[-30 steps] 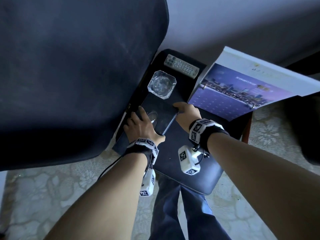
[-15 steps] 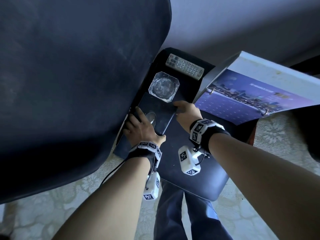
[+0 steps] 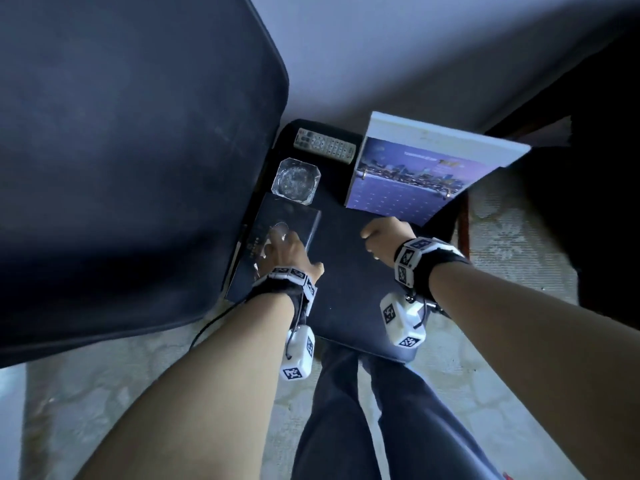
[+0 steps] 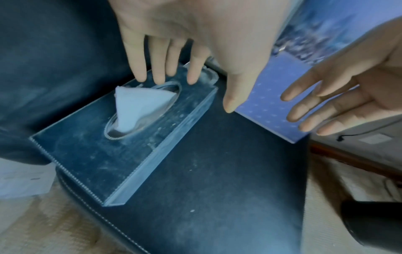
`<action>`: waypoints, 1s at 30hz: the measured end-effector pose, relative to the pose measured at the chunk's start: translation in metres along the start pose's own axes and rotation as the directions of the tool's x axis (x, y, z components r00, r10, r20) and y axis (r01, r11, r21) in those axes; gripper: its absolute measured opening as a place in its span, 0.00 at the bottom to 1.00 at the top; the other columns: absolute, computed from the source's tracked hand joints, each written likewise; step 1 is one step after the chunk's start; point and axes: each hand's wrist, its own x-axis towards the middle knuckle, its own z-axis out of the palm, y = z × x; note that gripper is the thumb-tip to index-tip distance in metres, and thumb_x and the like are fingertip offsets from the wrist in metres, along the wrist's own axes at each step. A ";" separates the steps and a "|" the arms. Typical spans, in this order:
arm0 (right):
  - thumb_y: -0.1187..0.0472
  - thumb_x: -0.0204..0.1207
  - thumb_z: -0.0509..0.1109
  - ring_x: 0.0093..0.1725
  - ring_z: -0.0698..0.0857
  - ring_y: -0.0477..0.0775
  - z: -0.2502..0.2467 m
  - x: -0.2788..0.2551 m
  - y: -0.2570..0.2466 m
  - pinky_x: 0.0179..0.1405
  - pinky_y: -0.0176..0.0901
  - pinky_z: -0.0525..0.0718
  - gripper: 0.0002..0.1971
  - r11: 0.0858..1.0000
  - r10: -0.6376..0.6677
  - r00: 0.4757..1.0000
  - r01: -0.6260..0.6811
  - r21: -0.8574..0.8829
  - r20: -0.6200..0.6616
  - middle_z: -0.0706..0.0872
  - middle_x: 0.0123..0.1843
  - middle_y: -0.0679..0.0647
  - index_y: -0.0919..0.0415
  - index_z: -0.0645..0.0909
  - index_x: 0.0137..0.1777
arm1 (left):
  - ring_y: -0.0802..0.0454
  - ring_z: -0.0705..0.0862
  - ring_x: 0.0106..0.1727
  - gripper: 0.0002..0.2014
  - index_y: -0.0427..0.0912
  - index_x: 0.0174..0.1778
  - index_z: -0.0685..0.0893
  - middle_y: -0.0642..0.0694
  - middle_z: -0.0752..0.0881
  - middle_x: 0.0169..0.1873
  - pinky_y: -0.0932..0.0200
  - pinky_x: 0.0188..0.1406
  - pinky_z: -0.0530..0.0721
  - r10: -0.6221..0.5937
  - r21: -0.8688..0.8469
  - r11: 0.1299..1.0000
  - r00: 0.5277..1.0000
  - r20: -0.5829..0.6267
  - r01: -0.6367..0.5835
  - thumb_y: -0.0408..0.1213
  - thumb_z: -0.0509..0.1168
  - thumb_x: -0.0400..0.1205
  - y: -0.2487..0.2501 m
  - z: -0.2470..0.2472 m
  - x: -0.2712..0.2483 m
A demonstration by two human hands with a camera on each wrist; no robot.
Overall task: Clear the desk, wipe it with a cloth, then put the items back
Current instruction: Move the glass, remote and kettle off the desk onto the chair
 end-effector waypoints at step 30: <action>0.62 0.78 0.63 0.52 0.87 0.62 -0.389 -0.336 0.450 0.46 0.43 0.83 0.14 0.956 0.289 0.836 -0.276 0.099 -0.466 0.89 0.56 0.61 0.61 0.88 0.57 | 0.40 0.85 0.60 0.11 0.46 0.51 0.85 0.43 0.88 0.57 0.53 0.57 0.83 0.622 0.284 0.765 0.778 -0.092 -0.578 0.44 0.70 0.75 0.497 -0.016 -0.341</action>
